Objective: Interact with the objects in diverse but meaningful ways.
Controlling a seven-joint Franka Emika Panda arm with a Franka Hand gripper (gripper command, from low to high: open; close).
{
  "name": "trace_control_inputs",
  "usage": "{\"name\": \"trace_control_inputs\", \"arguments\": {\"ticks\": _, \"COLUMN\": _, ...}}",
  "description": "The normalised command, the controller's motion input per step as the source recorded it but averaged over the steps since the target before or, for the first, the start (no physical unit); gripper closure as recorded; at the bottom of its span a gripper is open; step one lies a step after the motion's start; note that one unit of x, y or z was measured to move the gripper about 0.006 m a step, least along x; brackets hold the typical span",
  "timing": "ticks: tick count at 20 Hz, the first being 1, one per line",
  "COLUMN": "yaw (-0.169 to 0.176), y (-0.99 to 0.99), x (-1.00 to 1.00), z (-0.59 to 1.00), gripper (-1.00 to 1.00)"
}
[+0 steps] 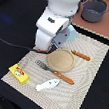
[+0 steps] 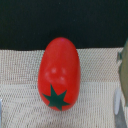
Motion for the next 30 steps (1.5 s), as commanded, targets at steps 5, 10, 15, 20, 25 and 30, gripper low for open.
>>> {"name": "trace_control_inputs", "arguments": {"ticks": 5, "yaw": -0.033, "y": 0.07, "x": -0.40, "z": -0.27, "gripper": -1.00}}
{"name": "trace_control_inputs", "arguments": {"ticks": 10, "yaw": 0.000, "y": 0.15, "x": -0.33, "z": -0.31, "gripper": -1.00}}
{"name": "trace_control_inputs", "arguments": {"ticks": 15, "yaw": 0.000, "y": 0.13, "x": -0.37, "z": -0.37, "gripper": -1.00}}
{"name": "trace_control_inputs", "arguments": {"ticks": 20, "yaw": 0.000, "y": 0.09, "x": -0.40, "z": -0.39, "gripper": -1.00}}
{"name": "trace_control_inputs", "arguments": {"ticks": 25, "yaw": 0.000, "y": 0.06, "x": -0.43, "z": -0.41, "gripper": -1.00}}
{"name": "trace_control_inputs", "arguments": {"ticks": 30, "yaw": 0.000, "y": 0.05, "x": -0.45, "z": -0.43, "gripper": 1.00}}
